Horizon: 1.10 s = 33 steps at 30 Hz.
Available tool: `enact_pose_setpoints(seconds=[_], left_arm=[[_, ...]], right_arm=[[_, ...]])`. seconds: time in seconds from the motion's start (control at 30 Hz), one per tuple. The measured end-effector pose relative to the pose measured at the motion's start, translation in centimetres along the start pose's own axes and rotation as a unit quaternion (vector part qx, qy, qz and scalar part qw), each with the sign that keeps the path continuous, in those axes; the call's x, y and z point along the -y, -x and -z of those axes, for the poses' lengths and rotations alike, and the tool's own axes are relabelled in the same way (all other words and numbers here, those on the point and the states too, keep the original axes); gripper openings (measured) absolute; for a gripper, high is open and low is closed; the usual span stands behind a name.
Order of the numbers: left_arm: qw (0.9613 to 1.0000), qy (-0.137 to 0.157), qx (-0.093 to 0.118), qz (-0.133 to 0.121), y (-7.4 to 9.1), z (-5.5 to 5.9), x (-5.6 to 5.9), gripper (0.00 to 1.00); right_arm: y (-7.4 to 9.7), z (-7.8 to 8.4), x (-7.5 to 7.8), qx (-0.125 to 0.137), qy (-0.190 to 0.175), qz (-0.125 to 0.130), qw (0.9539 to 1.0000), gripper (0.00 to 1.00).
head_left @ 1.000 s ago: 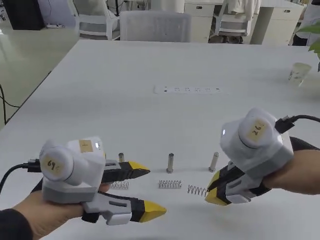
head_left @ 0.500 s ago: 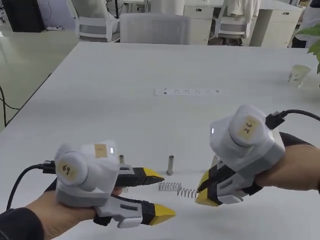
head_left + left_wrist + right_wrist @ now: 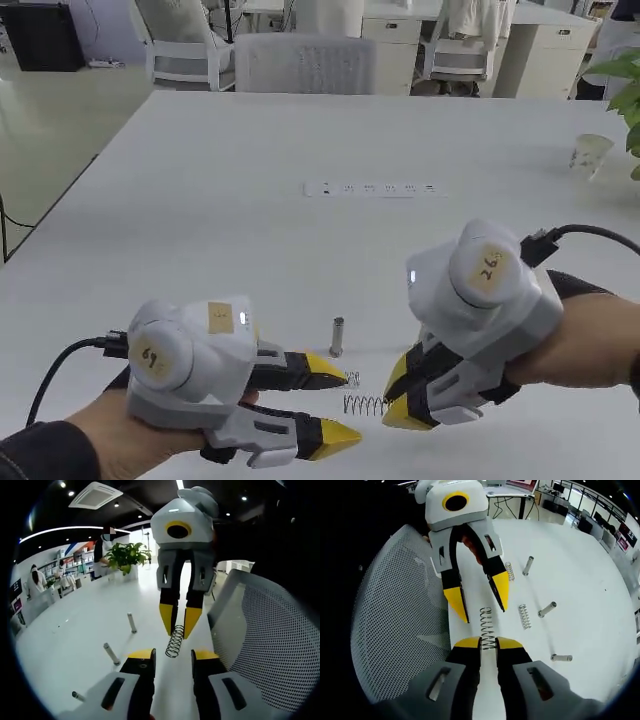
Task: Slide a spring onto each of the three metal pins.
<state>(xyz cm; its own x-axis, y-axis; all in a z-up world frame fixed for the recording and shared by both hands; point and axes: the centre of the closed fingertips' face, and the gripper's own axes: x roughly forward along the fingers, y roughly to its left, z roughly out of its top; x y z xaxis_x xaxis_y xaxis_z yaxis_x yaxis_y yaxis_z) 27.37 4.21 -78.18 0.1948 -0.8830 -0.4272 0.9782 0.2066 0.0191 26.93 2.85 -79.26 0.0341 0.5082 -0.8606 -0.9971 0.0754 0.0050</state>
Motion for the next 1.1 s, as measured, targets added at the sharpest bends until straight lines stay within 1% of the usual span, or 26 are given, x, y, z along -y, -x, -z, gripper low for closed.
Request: enact_pose_setpoints(seconds=[0.3, 0.47, 0.57, 0.67, 0.87, 1.0, 1.1], left_arm=[[0.9998, -0.018, 0.002, 0.009, -0.1, -0.1, 0.6, 0.14], [0.9997, -0.024, 0.001, 0.011, -0.1, -0.1, 0.7, 0.10], [0.9997, -0.022, 0.004, 0.010, -0.1, -0.1, 0.6, 0.10], [0.9996, -0.026, 0.002, 0.009, -0.1, -0.1, 0.6, 0.09], [0.9997, -0.025, 0.003, 0.006, -0.1, -0.1, 0.5, 0.09], [0.9997, -0.023, 0.002, 0.003, -0.1, 0.0, 0.3, 0.09], [0.9997, -0.023, 0.003, 0.001, -0.1, 0.0, 0.2, 0.09]], right_arm=[[-0.2, -0.2, -0.5, -0.004, 0.009, -0.008, 0.9999, 0.13], [-0.1, -0.3, -0.6, -0.002, 0.014, -0.009, 0.9999, 0.13], [0.0, -0.4, -0.6, 0.003, 0.017, -0.010, 0.9998, 0.13], [0.3, -0.5, -0.6, 0.006, 0.015, -0.011, 0.9998, 0.13], [0.9, -1.1, -0.6, 0.018, 0.013, -0.007, 0.9997, 0.13], [1.4, -1.9, -0.5, 0.029, 0.016, -0.001, 0.9995, 0.13], [1.6, -2.3, -0.6, 0.032, 0.019, 0.000, 0.9993, 0.13]])
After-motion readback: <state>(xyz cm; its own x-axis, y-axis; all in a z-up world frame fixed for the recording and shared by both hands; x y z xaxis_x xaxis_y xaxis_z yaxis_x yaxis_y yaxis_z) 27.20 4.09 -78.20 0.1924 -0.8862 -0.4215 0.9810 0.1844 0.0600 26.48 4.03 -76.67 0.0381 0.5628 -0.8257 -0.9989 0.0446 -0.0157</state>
